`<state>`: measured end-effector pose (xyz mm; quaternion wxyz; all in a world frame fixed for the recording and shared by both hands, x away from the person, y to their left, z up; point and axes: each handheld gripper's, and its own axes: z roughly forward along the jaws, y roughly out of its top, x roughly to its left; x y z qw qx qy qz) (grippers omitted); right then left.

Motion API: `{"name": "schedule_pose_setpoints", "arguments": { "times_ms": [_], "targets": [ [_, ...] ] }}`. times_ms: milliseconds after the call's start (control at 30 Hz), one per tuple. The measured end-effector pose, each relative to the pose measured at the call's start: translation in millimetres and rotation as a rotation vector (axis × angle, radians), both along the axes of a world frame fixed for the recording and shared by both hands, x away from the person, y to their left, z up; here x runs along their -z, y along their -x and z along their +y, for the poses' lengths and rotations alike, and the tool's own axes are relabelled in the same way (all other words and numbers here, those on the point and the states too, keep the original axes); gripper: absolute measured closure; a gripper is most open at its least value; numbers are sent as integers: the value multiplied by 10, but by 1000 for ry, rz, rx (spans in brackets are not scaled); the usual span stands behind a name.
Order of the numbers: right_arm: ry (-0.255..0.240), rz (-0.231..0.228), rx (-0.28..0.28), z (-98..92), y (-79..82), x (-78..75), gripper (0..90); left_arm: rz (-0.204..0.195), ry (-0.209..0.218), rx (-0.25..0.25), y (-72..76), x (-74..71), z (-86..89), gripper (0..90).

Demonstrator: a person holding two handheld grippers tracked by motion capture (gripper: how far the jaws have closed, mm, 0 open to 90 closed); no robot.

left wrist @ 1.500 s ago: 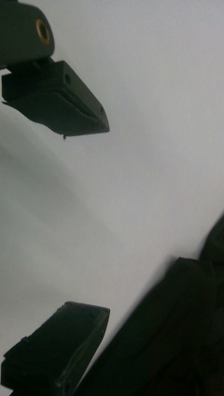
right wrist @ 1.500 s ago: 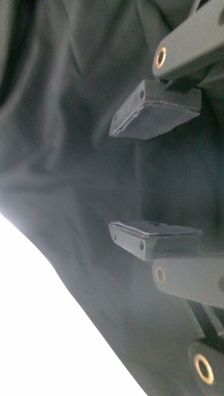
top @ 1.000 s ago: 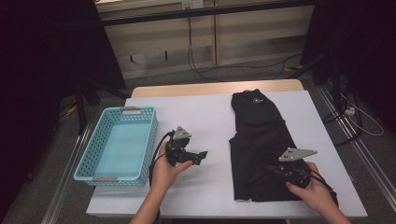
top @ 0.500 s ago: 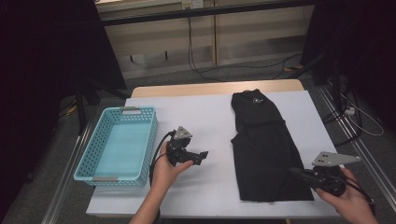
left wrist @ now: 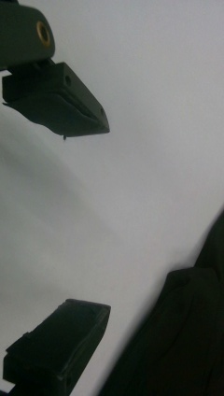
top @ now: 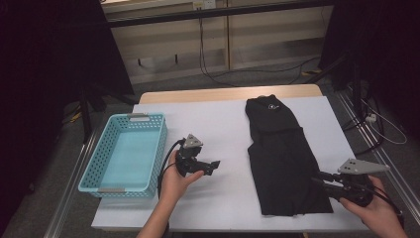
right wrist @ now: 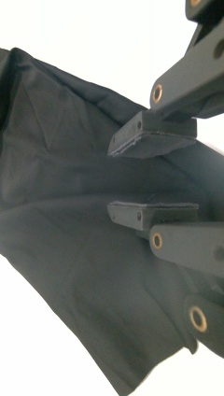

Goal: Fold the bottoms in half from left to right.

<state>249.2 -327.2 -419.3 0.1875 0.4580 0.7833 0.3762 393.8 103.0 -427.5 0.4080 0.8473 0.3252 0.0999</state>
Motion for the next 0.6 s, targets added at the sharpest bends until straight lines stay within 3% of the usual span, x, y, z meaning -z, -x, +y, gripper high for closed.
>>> {"name": "schedule_pose_setpoints", "arguments": {
  "times_ms": [133, 367, 467, 600],
  "targets": [
    [23, 19, 50, 30, -145, 70, 649, 1, -6, 3, 2, 2, 9, 113],
    [121, 67, 112, 98, -377, 293, 706, 4, -10, 4, -4, 18, 3, 113],
    [80, 92, 107, 103, -419, 293, 873, 7, -18, 8, -4, 23, -1, 114],
    [74, 91, 97, 102, -433, 272, 900, -2, -18, 13, 7, 12, -16, 114]
  ]
}}
